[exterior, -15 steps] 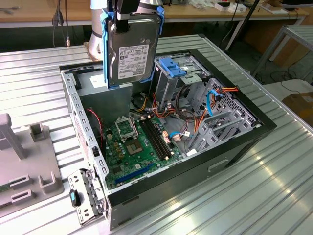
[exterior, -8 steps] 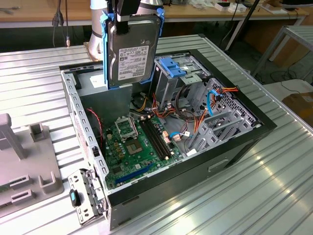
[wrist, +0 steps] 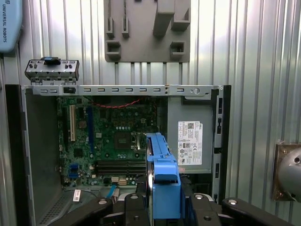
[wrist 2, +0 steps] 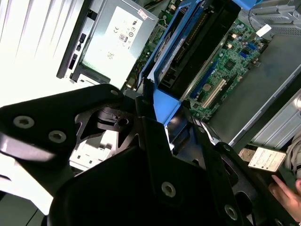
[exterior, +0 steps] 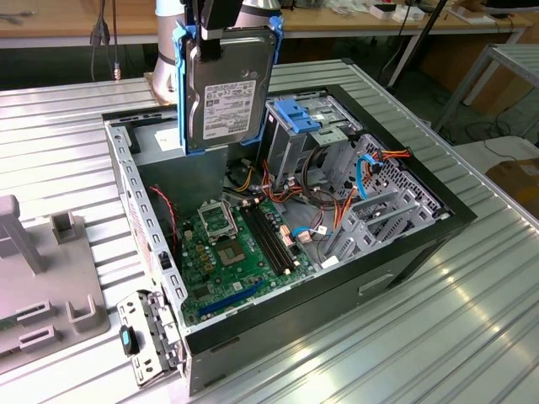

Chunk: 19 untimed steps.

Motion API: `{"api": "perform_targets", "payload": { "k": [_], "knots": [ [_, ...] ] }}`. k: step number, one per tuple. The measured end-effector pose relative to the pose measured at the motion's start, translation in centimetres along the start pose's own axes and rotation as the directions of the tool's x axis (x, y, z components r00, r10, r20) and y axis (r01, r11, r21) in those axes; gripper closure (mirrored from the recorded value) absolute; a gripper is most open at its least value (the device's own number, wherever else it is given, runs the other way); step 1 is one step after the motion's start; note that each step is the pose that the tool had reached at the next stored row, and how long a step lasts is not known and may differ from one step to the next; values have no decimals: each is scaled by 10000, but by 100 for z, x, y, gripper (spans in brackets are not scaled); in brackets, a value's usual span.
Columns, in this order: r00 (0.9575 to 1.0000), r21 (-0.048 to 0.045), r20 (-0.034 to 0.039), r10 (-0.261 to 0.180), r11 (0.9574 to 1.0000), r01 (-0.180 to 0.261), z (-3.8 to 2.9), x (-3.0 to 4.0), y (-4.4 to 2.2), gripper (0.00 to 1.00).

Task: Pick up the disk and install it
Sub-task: 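Pick up the disk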

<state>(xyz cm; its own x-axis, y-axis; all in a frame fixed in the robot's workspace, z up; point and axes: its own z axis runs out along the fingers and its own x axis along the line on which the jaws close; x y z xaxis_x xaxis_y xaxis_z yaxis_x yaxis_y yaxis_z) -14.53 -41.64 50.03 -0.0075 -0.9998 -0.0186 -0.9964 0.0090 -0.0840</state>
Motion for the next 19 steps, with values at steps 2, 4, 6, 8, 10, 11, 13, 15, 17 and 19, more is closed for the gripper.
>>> {"api": "perform_targets", "payload": {
  "k": [2, 4, 6, 8, 10, 11, 13, 15, 17, 19],
  "knots": [
    [10000, 0, -1, 0, 10000, 0, 1, 0, -4, 64],
    [10000, -1, 0, 0, 10000, 0, 2, 0, -16, 64],
    [10000, 0, 0, 0, 10000, 0, 2, 0, -20, 64],
    [10000, 0, 0, 0, 10000, 0, 2, 0, -23, 64],
    [10000, 0, 0, 0, 10000, 0, 2, 0, -23, 64],
    [10000, 0, -1, 0, 10000, 0, 2, 0, -24, 64],
    [10000, 0, 0, 0, 10000, 0, 3, 0, -25, 64],
    [10000, 0, 0, 0, 10000, 0, 3, 0, -26, 64],
    [10000, 0, 0, 0, 10000, 0, 3, 0, -27, 64],
    [10000, -1, -1, -2, 10000, 2, 4, -1, -40, 64]
  ]
}}
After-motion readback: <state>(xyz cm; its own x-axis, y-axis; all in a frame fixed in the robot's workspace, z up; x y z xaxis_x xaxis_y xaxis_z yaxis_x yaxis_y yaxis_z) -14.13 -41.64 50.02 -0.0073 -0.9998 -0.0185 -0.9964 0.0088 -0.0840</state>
